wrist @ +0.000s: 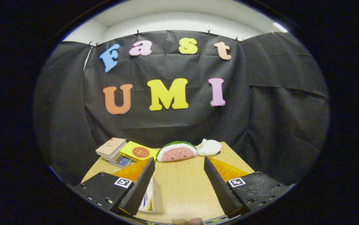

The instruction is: Open the storage box then place both shoes into the box .Put the left shoe in first, then the right shoe, with the right side of both shoes facing outward in a uniform manner.

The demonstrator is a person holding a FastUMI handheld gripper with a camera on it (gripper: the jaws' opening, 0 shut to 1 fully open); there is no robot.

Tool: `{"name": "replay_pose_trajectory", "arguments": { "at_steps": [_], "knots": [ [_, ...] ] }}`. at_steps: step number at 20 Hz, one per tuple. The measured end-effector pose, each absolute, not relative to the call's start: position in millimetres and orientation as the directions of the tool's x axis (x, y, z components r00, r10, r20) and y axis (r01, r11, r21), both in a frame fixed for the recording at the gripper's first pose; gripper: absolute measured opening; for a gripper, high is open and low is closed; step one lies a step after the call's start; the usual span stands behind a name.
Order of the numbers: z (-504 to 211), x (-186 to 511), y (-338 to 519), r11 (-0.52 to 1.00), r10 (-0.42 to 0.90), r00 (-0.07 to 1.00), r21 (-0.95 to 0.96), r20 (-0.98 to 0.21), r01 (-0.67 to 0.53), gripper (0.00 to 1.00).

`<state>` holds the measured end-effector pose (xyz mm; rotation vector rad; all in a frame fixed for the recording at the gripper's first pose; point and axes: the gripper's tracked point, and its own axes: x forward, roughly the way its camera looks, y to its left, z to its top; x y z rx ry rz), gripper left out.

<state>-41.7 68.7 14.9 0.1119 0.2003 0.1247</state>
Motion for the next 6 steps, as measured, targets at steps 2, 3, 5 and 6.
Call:
{"name": "replay_pose_trajectory", "arguments": {
  "at_steps": [2, 3, 5, 6],
  "knots": [
    [18, -44, 74, 0.984, 0.144, 0.972, 0.129, -0.185, -0.121, 0.95],
    [20, -44, 76, 0.984, 0.146, 0.973, 0.127, -0.181, -0.124, 0.95],
    [20, -45, 80, 0.984, 0.156, 0.972, 0.118, -0.178, -0.136, 0.95],
    [21, -45, 82, 0.984, 0.159, 0.971, 0.112, -0.176, -0.141, 0.95]
  ]
}}
